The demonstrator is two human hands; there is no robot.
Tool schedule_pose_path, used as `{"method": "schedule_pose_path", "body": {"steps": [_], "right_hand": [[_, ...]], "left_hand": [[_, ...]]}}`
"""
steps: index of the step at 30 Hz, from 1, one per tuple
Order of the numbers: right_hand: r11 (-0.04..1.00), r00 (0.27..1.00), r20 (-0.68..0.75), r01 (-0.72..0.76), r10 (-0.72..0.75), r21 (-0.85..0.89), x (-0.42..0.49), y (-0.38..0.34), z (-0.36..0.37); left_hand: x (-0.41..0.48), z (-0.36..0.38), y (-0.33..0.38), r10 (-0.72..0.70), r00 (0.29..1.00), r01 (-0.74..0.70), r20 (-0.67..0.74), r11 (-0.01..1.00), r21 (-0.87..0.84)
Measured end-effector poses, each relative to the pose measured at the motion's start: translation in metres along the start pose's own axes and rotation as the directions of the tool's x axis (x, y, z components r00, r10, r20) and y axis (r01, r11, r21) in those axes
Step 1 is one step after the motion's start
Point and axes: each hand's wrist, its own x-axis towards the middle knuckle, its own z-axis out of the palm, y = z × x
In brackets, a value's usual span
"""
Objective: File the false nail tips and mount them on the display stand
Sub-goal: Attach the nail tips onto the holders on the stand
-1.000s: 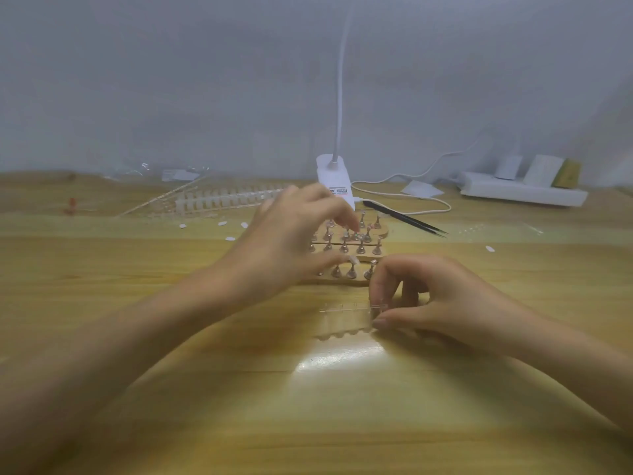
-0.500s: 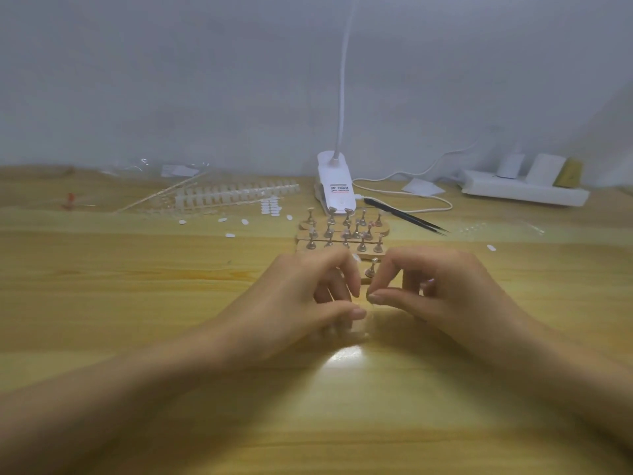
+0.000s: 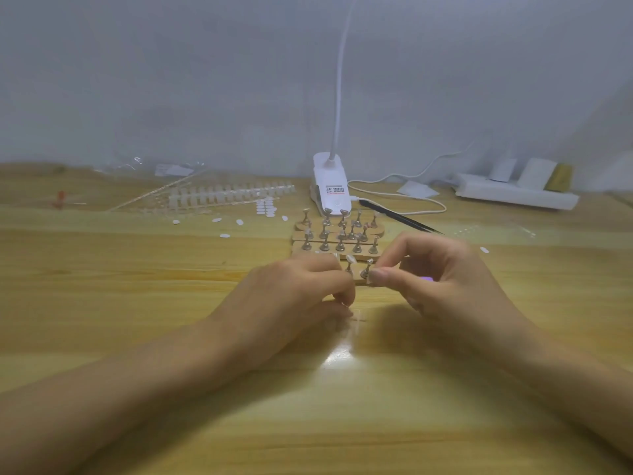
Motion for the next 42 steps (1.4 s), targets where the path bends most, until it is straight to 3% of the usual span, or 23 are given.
{"method": "schedule_pose_path", "body": {"steps": [3, 6, 9, 12, 16, 18, 19, 20, 22, 24, 27, 30, 32, 34, 38, 42], "right_hand": [[0.986, 0.999, 0.026, 0.045, -0.041, -0.161, -0.001, 0.002, 0.003], [0.984, 0.999, 0.053, 0.018, -0.009, -0.175, -0.004, 0.002, 0.008], [0.994, 0.992, 0.063, -0.107, 0.107, 0.000, -0.009, 0.000, 0.012], [0.925, 0.952, 0.161, -0.294, 0.260, 0.243, -0.007, -0.003, 0.010], [0.847, 0.891, 0.386, -0.387, 0.241, 0.365, -0.001, -0.011, -0.001], [0.950, 0.930, 0.326, -0.244, 0.171, 0.196, 0.006, -0.015, -0.014], [0.990, 0.960, 0.249, -0.135, 0.124, 0.030, 0.010, -0.016, -0.023], [0.981, 0.982, 0.175, -0.038, 0.072, -0.189, 0.015, -0.015, -0.033], [0.814, 0.990, 0.134, 0.042, 0.045, -0.579, 0.023, -0.010, -0.050], [0.715, 0.972, 0.161, -0.009, 0.170, -0.699, 0.025, -0.001, -0.058], [0.719, 0.957, 0.180, -0.042, 0.229, -0.694, 0.024, 0.011, -0.062], [0.810, 0.972, 0.175, -0.026, 0.157, -0.585, 0.024, 0.008, -0.060], [0.931, 0.954, 0.265, -0.033, 0.137, -0.363, 0.022, 0.000, -0.051], [0.989, 0.922, 0.362, -0.103, 0.134, -0.105, 0.015, -0.008, -0.036], [0.941, 0.908, 0.360, -0.290, 0.213, 0.177, 0.003, -0.007, -0.003], [0.832, 0.915, 0.283, -0.385, 0.287, 0.400, 0.001, 0.001, 0.013]], "left_hand": [[0.000, -0.004, 0.004, -0.003, 0.997, 0.014, -0.078, 0.989, 0.144], [0.000, -0.004, 0.008, -0.031, 0.993, 0.028, -0.114, 0.999, -0.029], [0.001, -0.001, 0.008, -0.068, 0.990, 0.038, -0.124, 0.971, -0.236], [0.004, -0.005, 0.005, -0.085, 0.979, 0.015, -0.183, 0.936, -0.352], [0.007, -0.011, -0.002, -0.233, 0.935, 0.069, -0.266, 0.859, -0.507], [0.006, -0.011, -0.003, -0.333, 0.908, 0.107, -0.254, 0.771, -0.628], [0.007, -0.011, -0.003, -0.370, 0.896, 0.117, -0.246, 0.731, -0.672], [0.007, -0.011, -0.003, -0.402, 0.886, 0.127, -0.232, 0.690, -0.713], [0.008, -0.010, -0.001, -0.448, 0.876, 0.150, -0.180, 0.608, -0.779], [0.008, -0.009, 0.001, -0.472, 0.874, 0.183, -0.113, 0.537, -0.823], [0.007, -0.007, 0.002, -0.457, 0.889, 0.221, -0.024, 0.475, -0.852], [0.007, -0.004, 0.003, -0.437, 0.900, 0.232, 0.007, 0.465, -0.854], [0.008, -0.003, 0.004, -0.448, 0.894, 0.238, 0.014, 0.447, -0.863], [0.008, -0.002, 0.004, -0.466, 0.885, 0.244, 0.021, 0.424, -0.872], [0.008, -0.001, 0.004, -0.471, 0.882, 0.252, 0.024, 0.426, -0.869], [0.007, 0.000, 0.007, -0.395, 0.919, 0.200, -0.015, 0.498, -0.843]]}}
